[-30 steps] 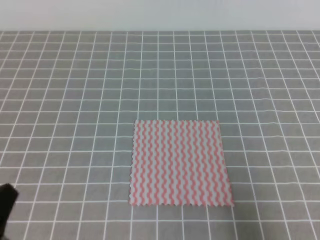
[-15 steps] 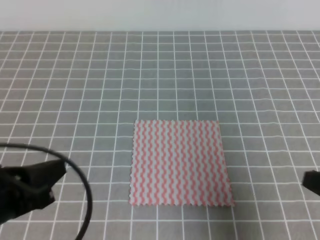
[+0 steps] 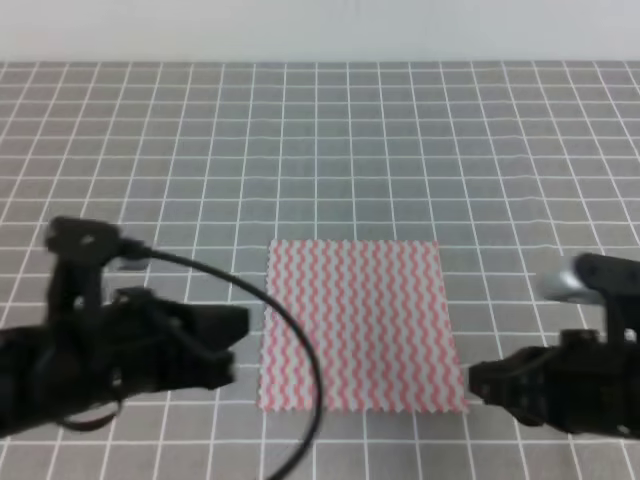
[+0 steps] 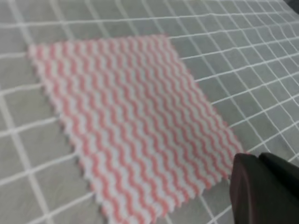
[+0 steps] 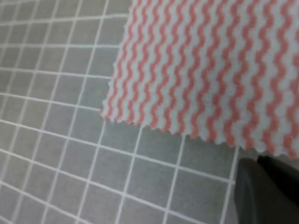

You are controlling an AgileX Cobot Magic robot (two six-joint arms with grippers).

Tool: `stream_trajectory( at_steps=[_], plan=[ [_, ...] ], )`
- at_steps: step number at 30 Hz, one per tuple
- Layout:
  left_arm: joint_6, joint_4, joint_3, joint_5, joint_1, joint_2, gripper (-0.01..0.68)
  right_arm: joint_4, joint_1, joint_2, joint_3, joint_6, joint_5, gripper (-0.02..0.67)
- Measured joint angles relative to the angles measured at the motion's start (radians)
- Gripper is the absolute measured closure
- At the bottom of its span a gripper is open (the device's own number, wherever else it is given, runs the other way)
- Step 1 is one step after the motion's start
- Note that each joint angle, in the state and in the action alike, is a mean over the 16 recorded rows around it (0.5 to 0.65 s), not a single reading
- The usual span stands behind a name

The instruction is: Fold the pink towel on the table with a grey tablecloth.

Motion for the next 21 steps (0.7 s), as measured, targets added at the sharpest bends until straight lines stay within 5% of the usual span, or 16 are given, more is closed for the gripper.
stream_trajectory(
  at_steps=[9,21],
  plan=[
    [0.018,0.002,-0.059,-0.06,-0.104,0.086,0.674,-0.058,0.041,0.187,-0.064,0.039,-0.026,0.607],
    [0.029,0.002,-0.062,-0.045,-0.107,0.108,0.674,-0.047,0.033,0.355,-0.094,0.116,-0.059,0.384]
  ],
)
